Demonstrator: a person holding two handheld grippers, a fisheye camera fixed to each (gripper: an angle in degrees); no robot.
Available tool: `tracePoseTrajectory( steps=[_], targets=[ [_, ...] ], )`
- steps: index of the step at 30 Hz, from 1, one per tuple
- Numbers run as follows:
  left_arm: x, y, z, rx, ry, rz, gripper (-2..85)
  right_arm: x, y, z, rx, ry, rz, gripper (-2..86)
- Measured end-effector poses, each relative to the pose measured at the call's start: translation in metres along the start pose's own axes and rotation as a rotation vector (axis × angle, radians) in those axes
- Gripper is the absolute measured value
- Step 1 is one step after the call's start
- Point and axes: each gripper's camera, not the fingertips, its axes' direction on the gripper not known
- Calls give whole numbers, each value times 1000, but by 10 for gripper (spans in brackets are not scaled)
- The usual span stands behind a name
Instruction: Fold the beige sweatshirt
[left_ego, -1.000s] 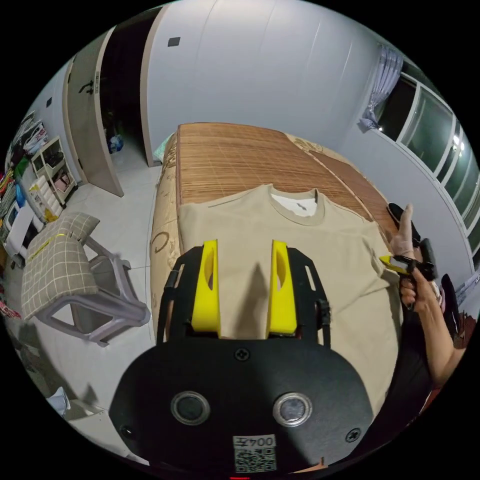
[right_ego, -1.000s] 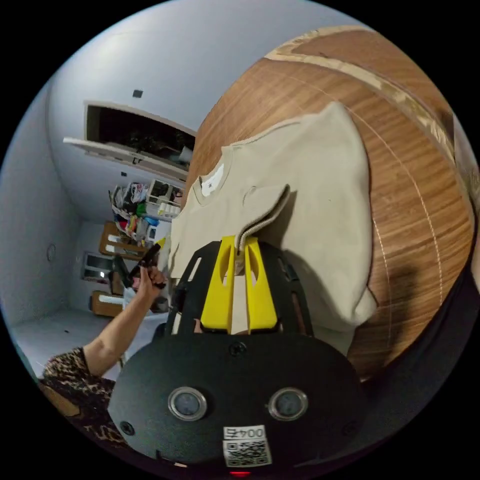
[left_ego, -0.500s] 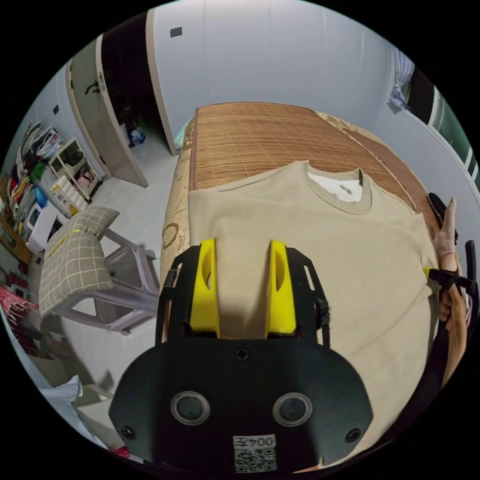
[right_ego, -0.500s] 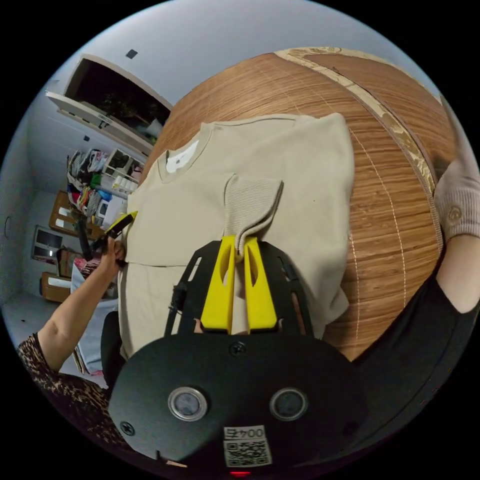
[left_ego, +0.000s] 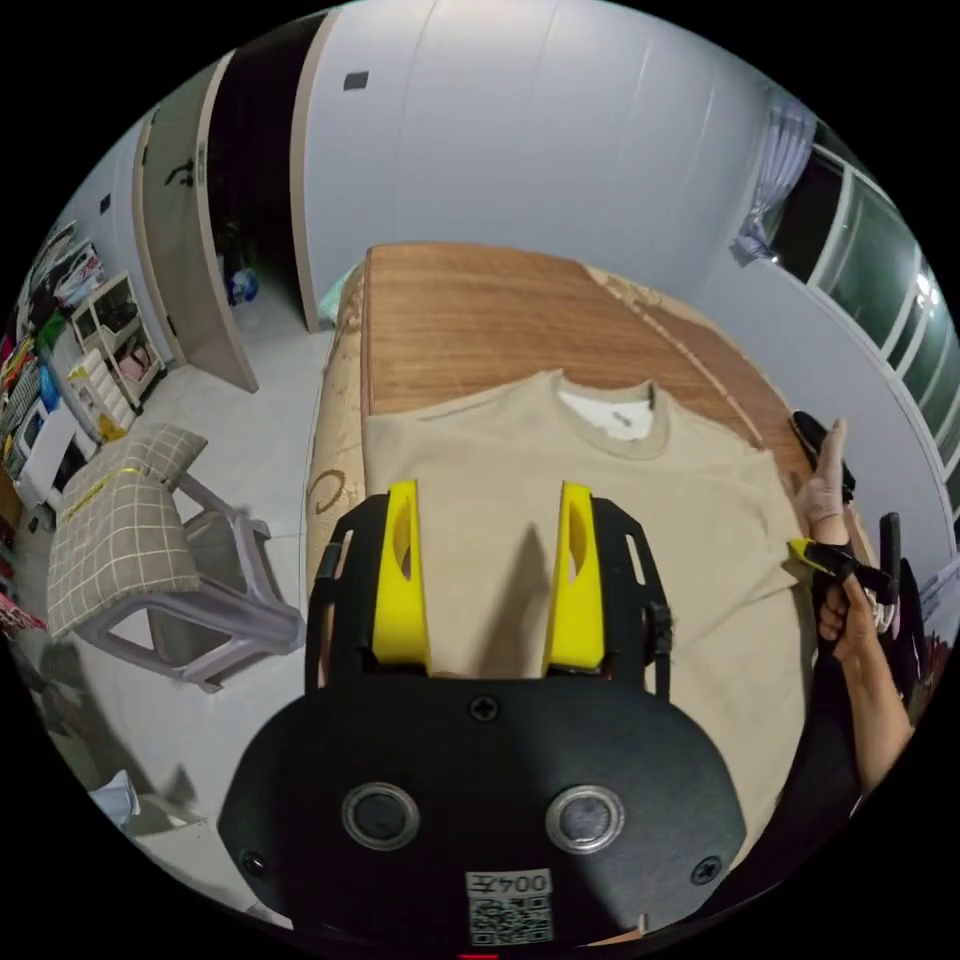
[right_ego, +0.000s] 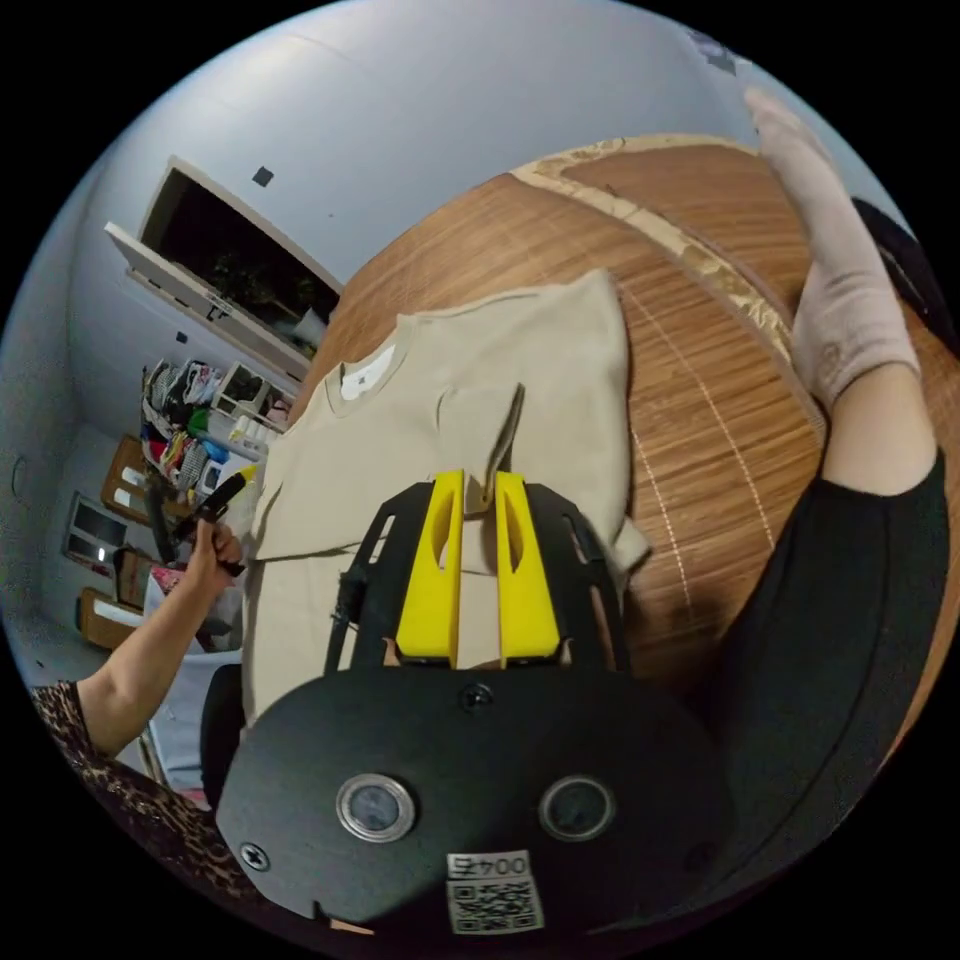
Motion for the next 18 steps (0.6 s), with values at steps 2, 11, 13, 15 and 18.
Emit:
tracePoseTrajectory(
  steps=[2,11,13,15,18],
  targets=[
    [5,14,-16,19,-14,23,174,-21,4,-5,31,52,-78,66],
    [-3,53,18,-170,-120,-8,184,-100,24,57,-88,307,-401,89],
    [-3,55,19,-168,-118,-11,186,-98,32,61,-47,295,-406,87],
    [-4,57,20,-174,-102,-24,188,-95,35,63,-41,279,-382,87],
    [-4,60,19,-179,-75,-36,191,-100,42,64,-28,283,-396,87]
  ],
)
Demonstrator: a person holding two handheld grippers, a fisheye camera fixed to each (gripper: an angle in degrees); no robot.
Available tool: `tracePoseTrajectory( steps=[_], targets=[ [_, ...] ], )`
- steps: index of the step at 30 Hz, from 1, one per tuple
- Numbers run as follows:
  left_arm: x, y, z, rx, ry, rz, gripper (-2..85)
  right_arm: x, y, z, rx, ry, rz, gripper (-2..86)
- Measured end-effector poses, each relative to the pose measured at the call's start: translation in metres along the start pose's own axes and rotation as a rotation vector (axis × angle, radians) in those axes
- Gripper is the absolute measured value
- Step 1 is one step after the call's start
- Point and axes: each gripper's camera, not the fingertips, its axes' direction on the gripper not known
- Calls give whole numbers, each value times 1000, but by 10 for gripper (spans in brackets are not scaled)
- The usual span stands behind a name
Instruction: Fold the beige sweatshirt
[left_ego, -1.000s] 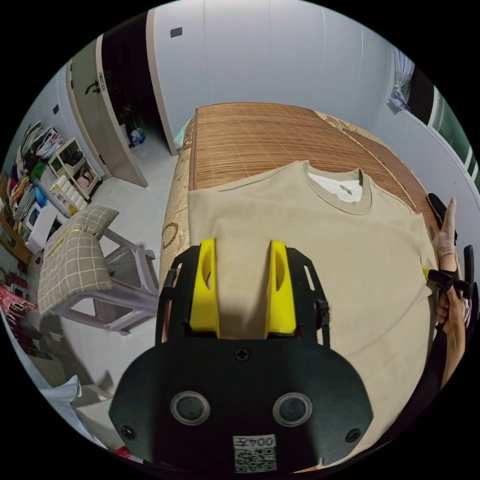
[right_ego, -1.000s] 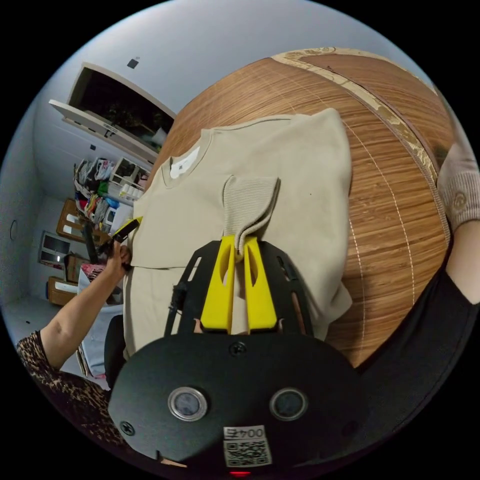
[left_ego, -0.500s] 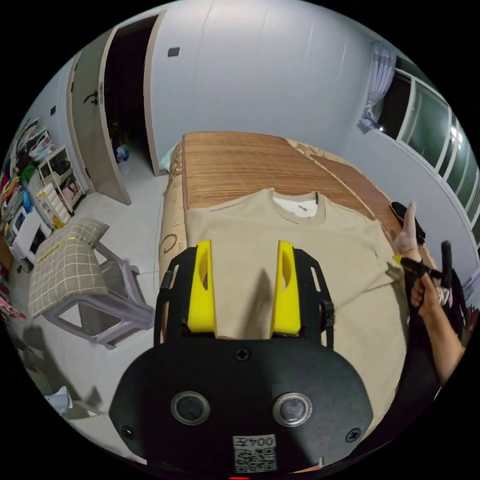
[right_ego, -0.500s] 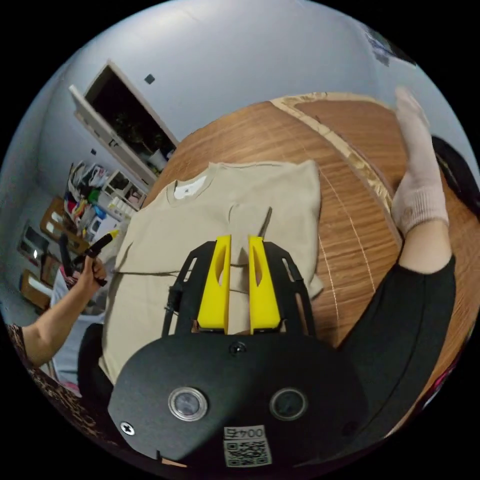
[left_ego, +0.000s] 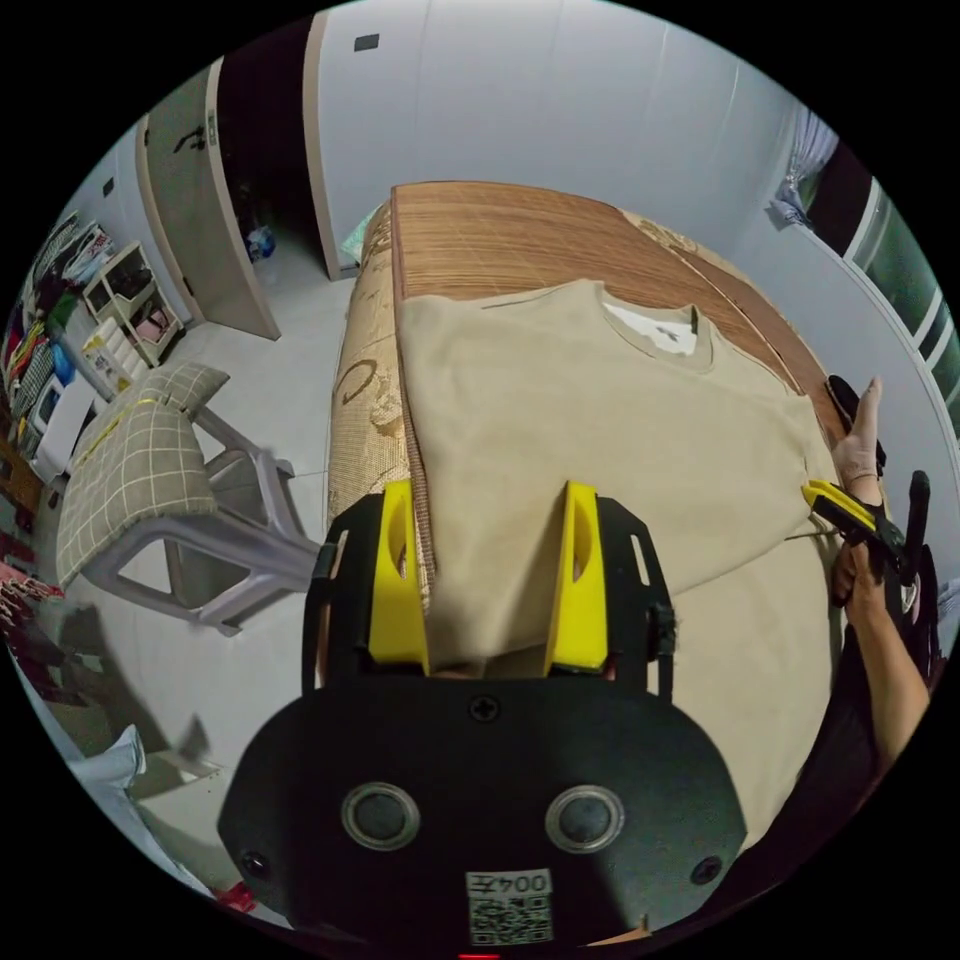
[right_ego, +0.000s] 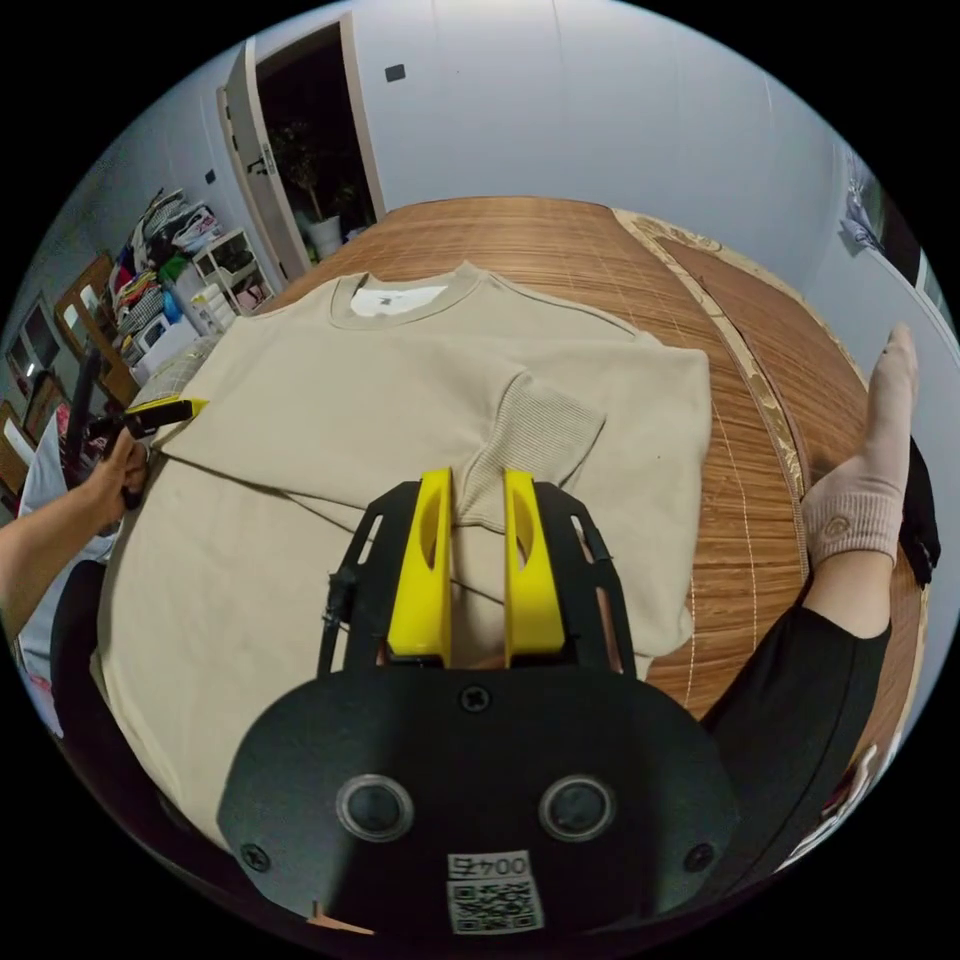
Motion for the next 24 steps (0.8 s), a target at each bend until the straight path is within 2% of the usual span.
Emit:
tracePoseTrajectory(
  steps=[4,7,16,24],
  targets=[
    [8,4,-13,-1,30,34,195,-5,4,-1,7,4,-4,87],
    [19,23,-45,75,22,88,189,-2,6,-1,7,-14,18,84],
    [41,98,-76,113,-133,252,183,-3,11,-4,8,-25,23,83],
    [67,108,-62,31,-182,340,166,-1,15,-5,8,-30,27,83]
  ],
)
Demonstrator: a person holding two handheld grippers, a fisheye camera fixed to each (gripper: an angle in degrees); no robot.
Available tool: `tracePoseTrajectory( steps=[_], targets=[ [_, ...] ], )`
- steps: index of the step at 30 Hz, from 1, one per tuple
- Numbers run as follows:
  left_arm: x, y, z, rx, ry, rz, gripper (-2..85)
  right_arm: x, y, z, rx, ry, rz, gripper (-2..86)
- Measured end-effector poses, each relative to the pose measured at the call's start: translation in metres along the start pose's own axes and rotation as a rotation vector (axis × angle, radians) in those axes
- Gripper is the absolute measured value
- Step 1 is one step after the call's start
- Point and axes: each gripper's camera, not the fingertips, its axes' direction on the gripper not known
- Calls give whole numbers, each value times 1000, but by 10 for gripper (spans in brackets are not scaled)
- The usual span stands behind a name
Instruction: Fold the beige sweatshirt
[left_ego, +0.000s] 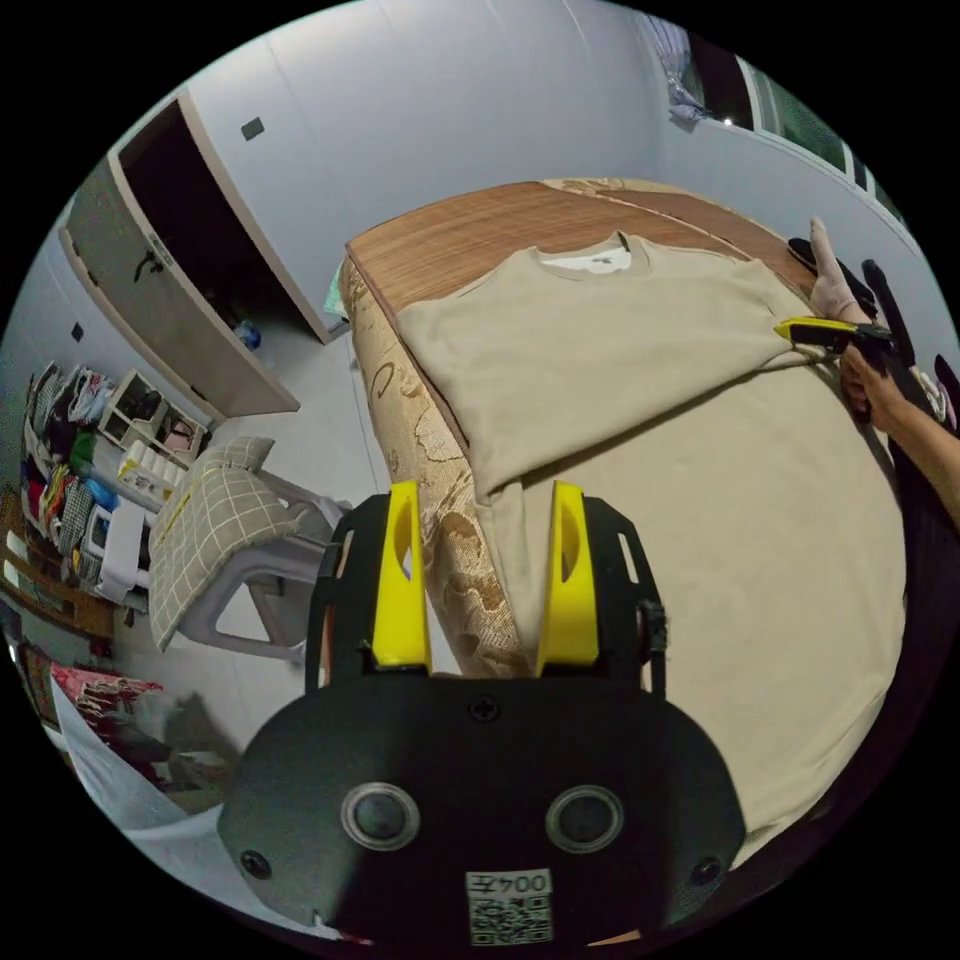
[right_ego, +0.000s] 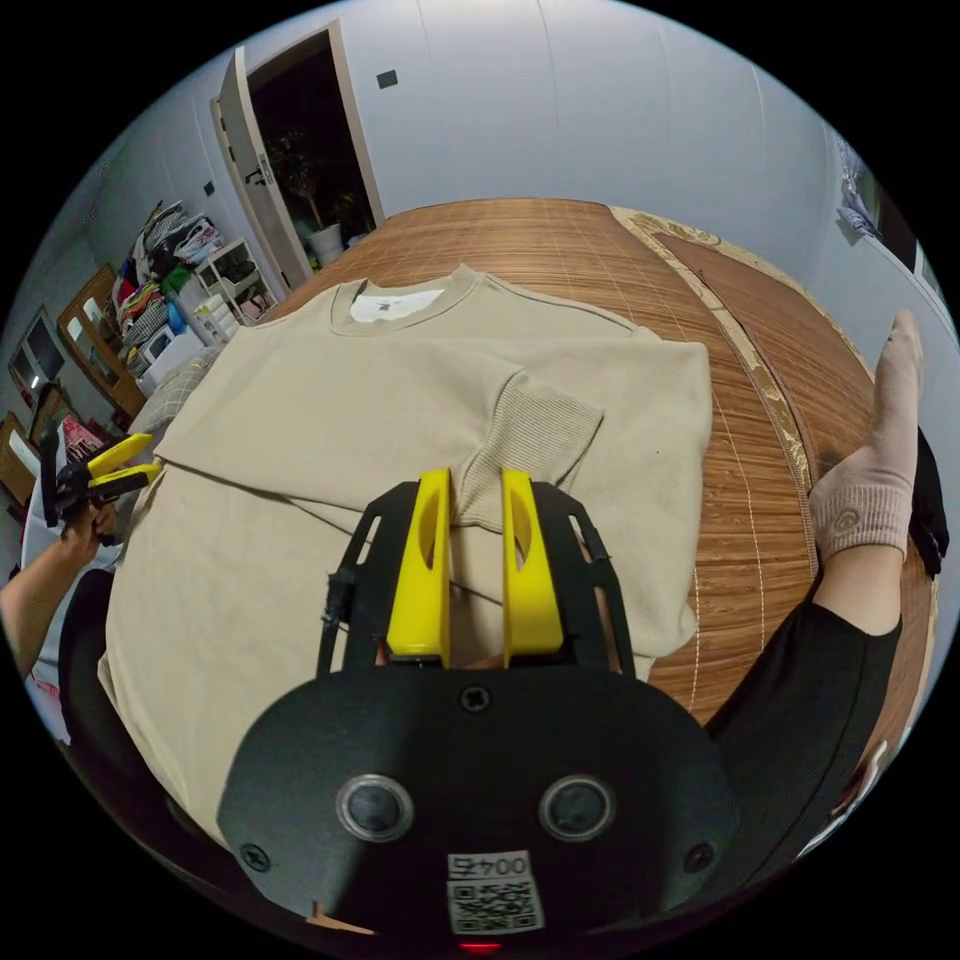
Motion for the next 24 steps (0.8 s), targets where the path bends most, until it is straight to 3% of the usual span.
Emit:
tracePoseTrajectory(
  steps=[15,19,24],
  targets=[
    [43,-9,7,-28,-76,113,40,6,4,-2,-1,-1,2,81],
    [44,4,14,37,-52,72,36,8,4,-2,-2,-2,3,80],
    [39,-5,2,-32,-12,19,68,10,5,-3,-3,-3,3,79]
  ],
)
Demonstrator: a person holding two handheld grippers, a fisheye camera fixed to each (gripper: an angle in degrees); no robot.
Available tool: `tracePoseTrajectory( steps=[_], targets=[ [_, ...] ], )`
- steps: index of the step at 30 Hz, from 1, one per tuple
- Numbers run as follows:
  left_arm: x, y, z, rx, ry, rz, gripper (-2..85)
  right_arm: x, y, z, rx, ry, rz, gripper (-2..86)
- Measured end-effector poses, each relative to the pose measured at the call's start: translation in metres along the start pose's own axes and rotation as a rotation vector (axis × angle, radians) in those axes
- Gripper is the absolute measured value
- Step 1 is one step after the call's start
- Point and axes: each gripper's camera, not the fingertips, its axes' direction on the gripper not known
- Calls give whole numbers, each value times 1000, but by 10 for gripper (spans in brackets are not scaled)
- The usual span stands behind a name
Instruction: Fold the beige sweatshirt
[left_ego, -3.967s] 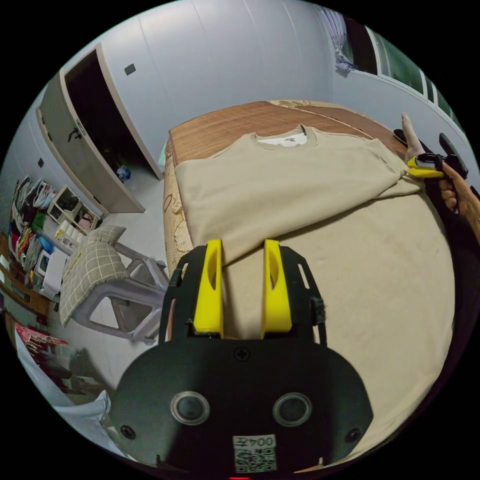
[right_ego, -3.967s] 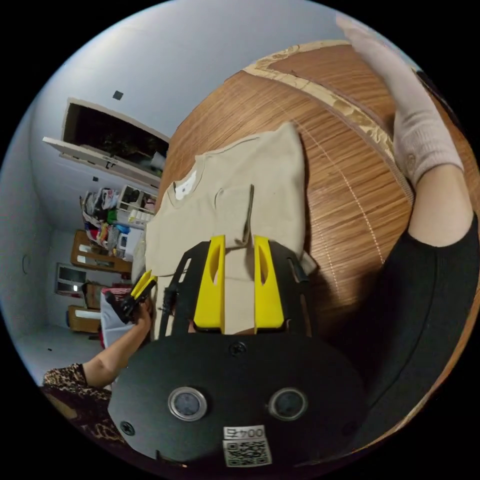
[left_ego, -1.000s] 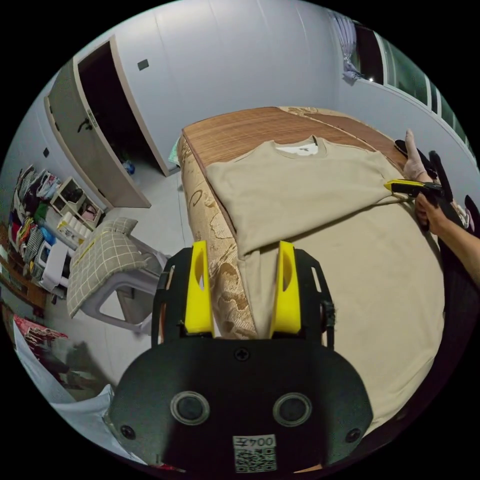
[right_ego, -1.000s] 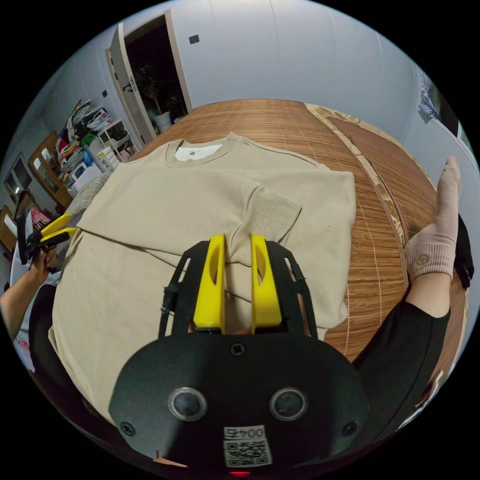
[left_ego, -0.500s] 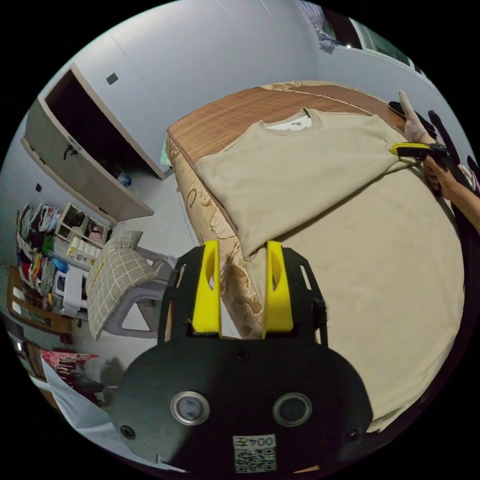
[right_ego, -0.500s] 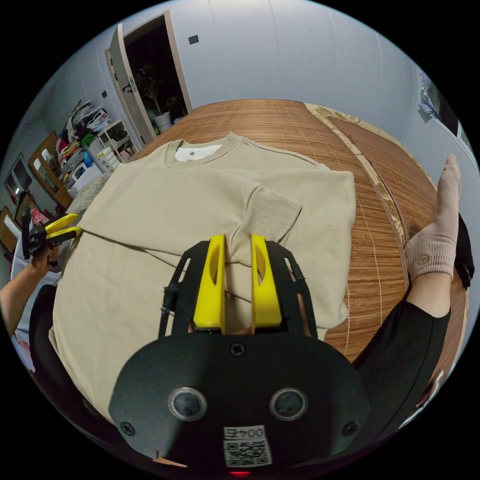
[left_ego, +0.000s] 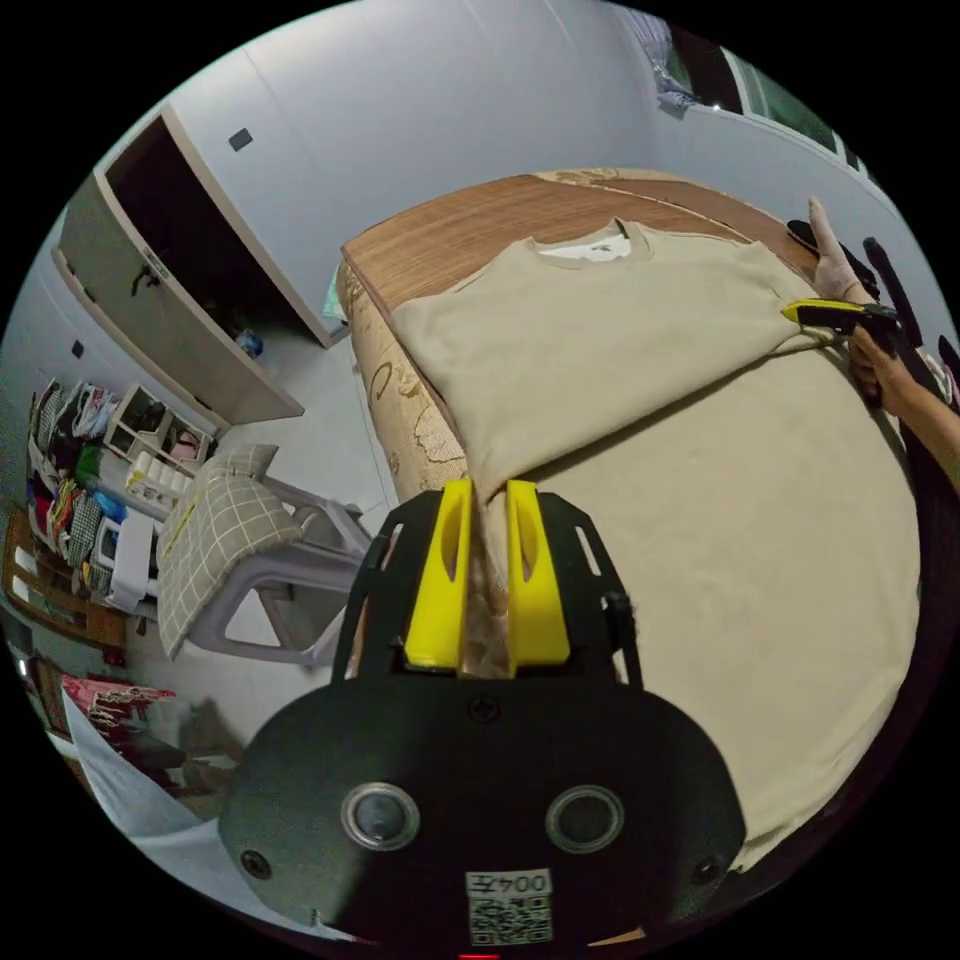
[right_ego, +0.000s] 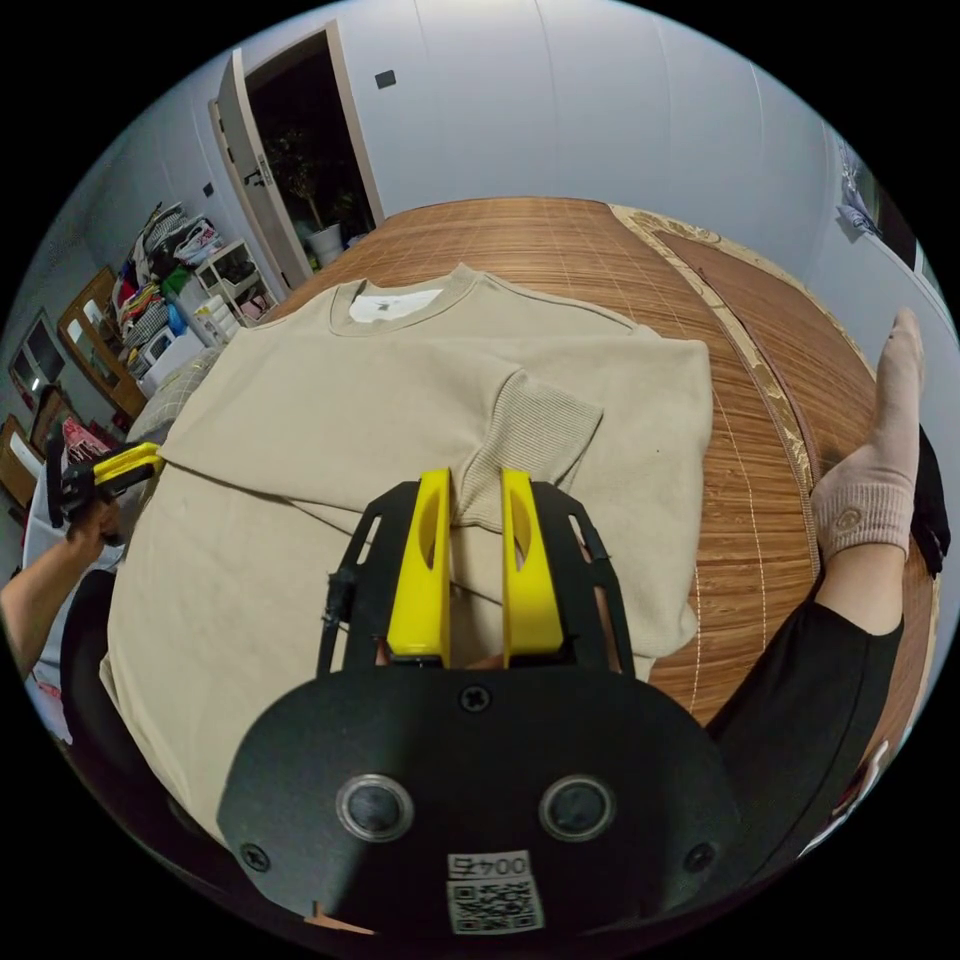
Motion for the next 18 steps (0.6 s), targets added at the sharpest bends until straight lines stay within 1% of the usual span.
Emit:
tracePoseTrajectory(
  steps=[2,6,9,11,13,14,16,18],
  targets=[
    [-2,2,-14,7,-12,-13,81,1,0,0,0,0,0,79],
    [-4,2,-52,165,24,-93,89,2,0,-1,0,3,0,79],
    [9,-30,-43,195,59,-107,91,2,0,-1,0,3,0,79],
    [19,-51,-25,172,69,-113,92,3,0,-1,0,0,1,79],
    [30,-68,3,98,55,-106,93,4,0,-2,1,-2,2,80],
    [38,-73,29,10,38,-89,93,4,0,-2,1,0,1,80],
    [45,-66,40,45,12,-92,93,4,-1,-2,0,4,0,80],
    [42,-71,45,26,33,-99,93,4,-1,-1,-2,5,0,80]
  ],
)
